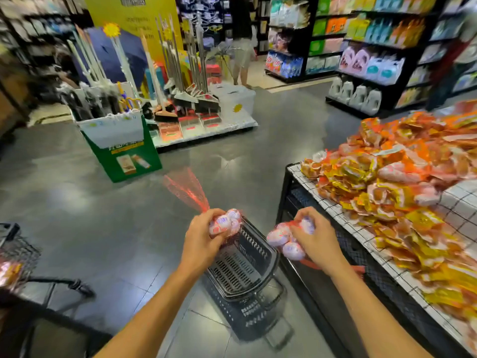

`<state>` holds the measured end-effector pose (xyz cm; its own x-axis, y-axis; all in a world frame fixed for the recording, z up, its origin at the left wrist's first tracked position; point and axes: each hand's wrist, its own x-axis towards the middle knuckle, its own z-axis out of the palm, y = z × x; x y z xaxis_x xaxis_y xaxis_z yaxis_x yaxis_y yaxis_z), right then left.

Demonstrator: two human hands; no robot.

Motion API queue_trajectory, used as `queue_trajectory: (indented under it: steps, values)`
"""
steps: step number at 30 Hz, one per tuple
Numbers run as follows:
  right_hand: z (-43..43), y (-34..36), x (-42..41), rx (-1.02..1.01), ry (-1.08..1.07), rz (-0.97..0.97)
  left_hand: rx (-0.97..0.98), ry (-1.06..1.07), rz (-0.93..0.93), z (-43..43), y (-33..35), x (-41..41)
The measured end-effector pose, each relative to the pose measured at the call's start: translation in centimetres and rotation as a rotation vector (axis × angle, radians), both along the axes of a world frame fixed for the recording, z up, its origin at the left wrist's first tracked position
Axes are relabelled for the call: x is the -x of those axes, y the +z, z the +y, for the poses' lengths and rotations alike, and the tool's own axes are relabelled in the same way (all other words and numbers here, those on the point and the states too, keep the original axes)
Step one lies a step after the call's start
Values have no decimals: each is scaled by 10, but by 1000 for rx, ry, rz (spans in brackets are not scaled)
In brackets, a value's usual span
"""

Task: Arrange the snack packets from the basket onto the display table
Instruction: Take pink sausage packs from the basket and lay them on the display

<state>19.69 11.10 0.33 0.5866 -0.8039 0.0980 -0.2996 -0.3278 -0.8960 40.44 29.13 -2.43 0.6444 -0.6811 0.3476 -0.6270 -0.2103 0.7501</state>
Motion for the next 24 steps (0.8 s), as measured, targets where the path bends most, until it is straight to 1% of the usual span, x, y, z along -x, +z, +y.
queue_trajectory:
  steps: [5, 10, 13, 17, 24]
  values:
    - [9, -11, -80, -6, 57, 38, -36, 74, 43, 19, -14, -61]
    - [-5, -27, -139, -43, 71, 73, -36, 103, 63, 8, -29, -106]
    - [-28, -46, -169, -56, 100, 96, -52, 112, 88, -11, -44, -132]
    - [-69, -79, -210, -108, 131, 108, -130, 121, 126, -48, -69, -166]
    - [-131, -163, -271, -151, 117, 200, -274, 173, 222, -114, -136, -208]
